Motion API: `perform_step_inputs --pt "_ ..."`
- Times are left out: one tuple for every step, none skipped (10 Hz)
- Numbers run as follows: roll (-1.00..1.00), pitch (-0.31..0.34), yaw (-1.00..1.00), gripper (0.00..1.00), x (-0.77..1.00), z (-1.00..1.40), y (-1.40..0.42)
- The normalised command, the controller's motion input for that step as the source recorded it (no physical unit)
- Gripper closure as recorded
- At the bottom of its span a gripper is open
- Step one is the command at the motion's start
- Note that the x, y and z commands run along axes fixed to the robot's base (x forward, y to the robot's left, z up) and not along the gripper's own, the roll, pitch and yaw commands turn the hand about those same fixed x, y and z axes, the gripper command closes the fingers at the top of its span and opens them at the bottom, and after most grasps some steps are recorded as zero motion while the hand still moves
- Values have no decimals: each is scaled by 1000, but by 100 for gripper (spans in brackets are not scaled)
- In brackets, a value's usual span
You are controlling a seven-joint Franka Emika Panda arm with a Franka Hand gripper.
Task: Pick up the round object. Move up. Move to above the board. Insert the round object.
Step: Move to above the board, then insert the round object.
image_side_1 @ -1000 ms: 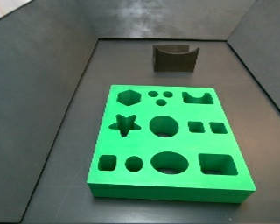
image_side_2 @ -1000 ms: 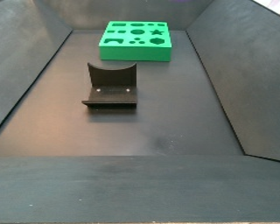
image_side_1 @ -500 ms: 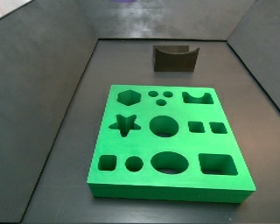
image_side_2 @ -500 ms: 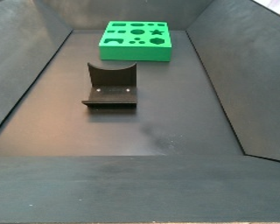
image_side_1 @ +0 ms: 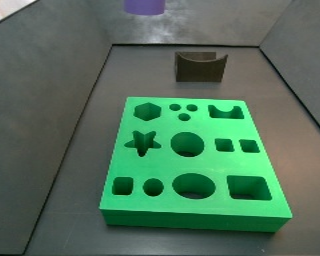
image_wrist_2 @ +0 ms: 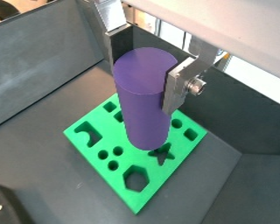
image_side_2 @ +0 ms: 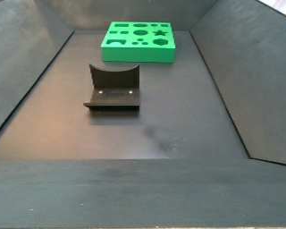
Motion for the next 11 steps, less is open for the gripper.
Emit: perform_step_inputs --pt "23 85 6 100 70 35 -180" --pt "0 0 0 100 0 -3 -43" --pt "50 4 0 100 229 -54 -243" --pt "74 0 34 100 369 -166 -354" --pt "77 0 57 100 429 -237 -394" --pt "70 0 63 100 480 -286 -380" --pt "79 0 54 100 454 -323 -329" --pt "0 -11 6 100 454 -403 -100" --pt "13 -56 3 100 377 -454 -60" --pt "59 -86 0 100 309 -477 -71" --pt "101 -87 0 100 266 -486 -83"
